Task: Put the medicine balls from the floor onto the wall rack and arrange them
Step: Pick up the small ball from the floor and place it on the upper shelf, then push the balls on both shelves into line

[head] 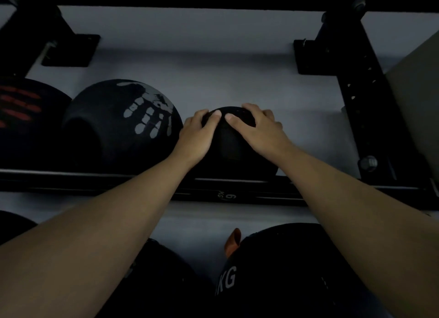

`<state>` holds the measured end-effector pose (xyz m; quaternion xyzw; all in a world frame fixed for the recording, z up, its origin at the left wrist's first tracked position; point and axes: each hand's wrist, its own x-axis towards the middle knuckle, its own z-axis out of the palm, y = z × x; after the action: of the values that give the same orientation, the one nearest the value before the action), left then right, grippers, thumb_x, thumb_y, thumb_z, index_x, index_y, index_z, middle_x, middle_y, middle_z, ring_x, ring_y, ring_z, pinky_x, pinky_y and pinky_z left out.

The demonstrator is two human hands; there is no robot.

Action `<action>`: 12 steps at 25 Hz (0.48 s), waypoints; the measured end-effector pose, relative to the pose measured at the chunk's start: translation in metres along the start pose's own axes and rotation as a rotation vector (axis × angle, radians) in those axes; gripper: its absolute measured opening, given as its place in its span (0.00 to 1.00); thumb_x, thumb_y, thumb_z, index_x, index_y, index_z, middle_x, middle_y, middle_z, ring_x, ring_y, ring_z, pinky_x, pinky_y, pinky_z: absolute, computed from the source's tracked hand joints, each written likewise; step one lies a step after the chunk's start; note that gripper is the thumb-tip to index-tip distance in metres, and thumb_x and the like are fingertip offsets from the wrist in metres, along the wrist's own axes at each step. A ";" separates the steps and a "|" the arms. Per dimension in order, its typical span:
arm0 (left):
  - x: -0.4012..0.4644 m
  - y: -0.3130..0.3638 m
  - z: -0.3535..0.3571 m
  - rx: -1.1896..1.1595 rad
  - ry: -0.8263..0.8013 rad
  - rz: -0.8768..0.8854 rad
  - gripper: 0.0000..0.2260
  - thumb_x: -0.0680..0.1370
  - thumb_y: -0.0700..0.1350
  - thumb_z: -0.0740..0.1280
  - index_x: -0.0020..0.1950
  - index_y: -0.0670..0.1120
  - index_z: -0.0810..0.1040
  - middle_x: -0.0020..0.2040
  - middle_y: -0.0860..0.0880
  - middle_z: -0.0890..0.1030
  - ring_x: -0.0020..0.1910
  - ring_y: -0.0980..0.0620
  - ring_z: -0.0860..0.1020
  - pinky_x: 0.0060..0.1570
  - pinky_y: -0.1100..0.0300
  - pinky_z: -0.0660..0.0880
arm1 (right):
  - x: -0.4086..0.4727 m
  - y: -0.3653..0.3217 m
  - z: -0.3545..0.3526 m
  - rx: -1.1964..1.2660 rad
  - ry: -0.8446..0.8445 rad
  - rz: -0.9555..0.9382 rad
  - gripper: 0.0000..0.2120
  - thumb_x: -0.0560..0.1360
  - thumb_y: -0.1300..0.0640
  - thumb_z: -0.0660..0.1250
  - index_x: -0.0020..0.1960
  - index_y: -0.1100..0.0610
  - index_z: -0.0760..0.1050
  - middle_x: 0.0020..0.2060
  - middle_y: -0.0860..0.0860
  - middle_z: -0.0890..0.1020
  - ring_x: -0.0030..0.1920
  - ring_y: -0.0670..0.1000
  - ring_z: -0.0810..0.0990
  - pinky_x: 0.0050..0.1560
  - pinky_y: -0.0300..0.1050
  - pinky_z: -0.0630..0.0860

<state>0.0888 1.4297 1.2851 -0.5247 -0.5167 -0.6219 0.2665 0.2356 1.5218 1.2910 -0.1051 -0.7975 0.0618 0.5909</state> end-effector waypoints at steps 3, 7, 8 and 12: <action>0.001 -0.002 -0.002 0.021 0.022 0.014 0.30 0.84 0.66 0.56 0.82 0.54 0.68 0.81 0.45 0.70 0.80 0.42 0.68 0.80 0.41 0.66 | 0.000 -0.002 0.000 0.019 0.004 -0.011 0.38 0.75 0.25 0.58 0.81 0.39 0.61 0.79 0.55 0.64 0.78 0.64 0.61 0.76 0.65 0.63; -0.007 0.000 -0.006 0.201 0.043 0.094 0.30 0.86 0.66 0.51 0.82 0.51 0.68 0.79 0.42 0.72 0.79 0.41 0.70 0.79 0.42 0.66 | 0.002 -0.002 0.003 -0.013 0.011 -0.008 0.39 0.74 0.23 0.58 0.81 0.38 0.61 0.80 0.54 0.64 0.78 0.64 0.62 0.76 0.65 0.63; -0.008 0.002 -0.009 0.306 0.048 0.127 0.30 0.86 0.65 0.49 0.82 0.50 0.69 0.77 0.41 0.74 0.77 0.40 0.71 0.77 0.43 0.67 | 0.002 -0.003 0.004 -0.014 0.014 0.001 0.40 0.73 0.22 0.59 0.81 0.38 0.61 0.80 0.54 0.64 0.79 0.65 0.62 0.76 0.65 0.64; -0.009 0.005 -0.032 0.766 0.015 0.255 0.30 0.87 0.64 0.44 0.81 0.50 0.69 0.72 0.40 0.80 0.74 0.38 0.75 0.81 0.39 0.56 | 0.005 -0.012 0.008 -0.010 0.058 0.094 0.46 0.65 0.17 0.58 0.79 0.35 0.62 0.77 0.57 0.66 0.76 0.67 0.67 0.74 0.65 0.68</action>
<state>0.0841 1.3963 1.2816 -0.4427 -0.6400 -0.3500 0.5215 0.2256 1.5117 1.2957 -0.1471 -0.7746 0.0824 0.6095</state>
